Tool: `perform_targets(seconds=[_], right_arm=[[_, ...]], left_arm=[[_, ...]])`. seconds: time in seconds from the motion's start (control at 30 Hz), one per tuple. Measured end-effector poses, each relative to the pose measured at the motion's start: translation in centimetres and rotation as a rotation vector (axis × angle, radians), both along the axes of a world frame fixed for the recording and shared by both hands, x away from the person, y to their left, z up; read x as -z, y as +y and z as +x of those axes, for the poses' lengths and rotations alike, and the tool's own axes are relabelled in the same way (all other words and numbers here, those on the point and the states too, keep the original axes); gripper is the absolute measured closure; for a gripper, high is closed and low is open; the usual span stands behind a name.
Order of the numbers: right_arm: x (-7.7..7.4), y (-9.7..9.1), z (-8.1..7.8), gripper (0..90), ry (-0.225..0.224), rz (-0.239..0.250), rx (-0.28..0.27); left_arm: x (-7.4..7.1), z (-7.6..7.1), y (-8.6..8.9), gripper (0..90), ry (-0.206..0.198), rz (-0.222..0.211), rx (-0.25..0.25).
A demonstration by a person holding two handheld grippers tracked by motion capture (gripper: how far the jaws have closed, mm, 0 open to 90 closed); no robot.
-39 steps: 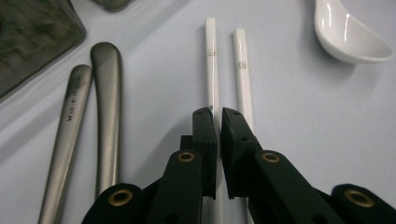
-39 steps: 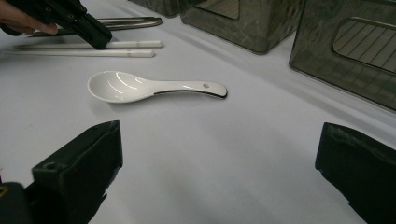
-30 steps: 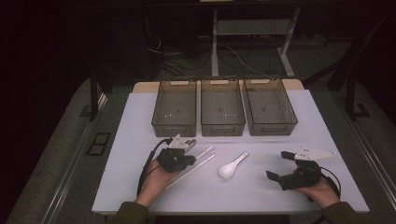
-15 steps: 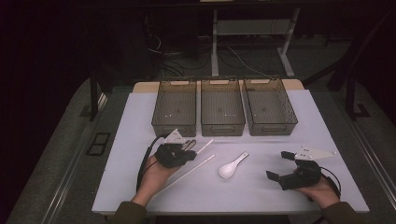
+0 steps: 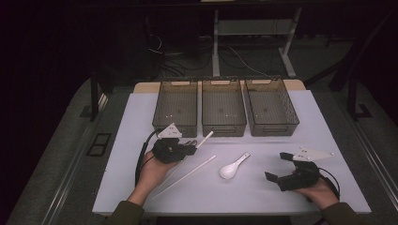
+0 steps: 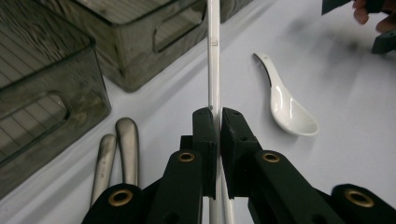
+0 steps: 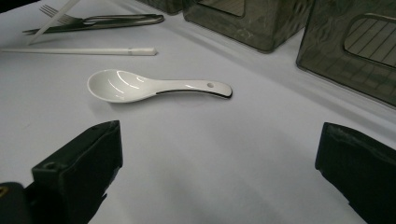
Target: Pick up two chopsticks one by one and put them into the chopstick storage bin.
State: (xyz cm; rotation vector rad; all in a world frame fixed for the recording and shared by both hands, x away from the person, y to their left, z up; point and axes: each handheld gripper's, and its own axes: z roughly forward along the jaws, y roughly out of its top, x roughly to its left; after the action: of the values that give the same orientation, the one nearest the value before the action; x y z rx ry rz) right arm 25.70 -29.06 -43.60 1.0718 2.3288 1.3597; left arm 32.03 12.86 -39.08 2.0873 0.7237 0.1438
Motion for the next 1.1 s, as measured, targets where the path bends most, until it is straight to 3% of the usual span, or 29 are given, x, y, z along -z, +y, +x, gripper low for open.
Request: perform_targets(seconds=[0.17, 0.4, 0.63, 0.9, 1.1], right_arm=[[0.0, 0.0, 0.0, 0.7, 0.005, -0.001, 0.002], [0.0, -0.1, 0.0, 0.6, 0.010, 0.001, 0.005], [0.0, -0.1, 0.0, 0.7, 0.006, 0.002, 0.005], [0.0, -0.1, 0.0, 0.7, 0.007, 0.005, 0.007], [0.0, -0.2, 0.0, 0.7, 0.009, 0.004, 0.004]], left_arm=[[-0.9, 0.3, 0.3, 84.0, -0.017, -0.023, 0.001], [-2.9, 1.2, 0.9, 84.1, -0.055, -0.097, -0.022], [-4.4, 1.8, 1.3, 84.0, -0.085, -0.136, -0.042], [-6.8, 2.9, 1.7, 84.0, -0.123, -0.160, -0.058], [-8.7, 4.7, 1.8, 84.0, -0.148, -0.167, -0.069]])
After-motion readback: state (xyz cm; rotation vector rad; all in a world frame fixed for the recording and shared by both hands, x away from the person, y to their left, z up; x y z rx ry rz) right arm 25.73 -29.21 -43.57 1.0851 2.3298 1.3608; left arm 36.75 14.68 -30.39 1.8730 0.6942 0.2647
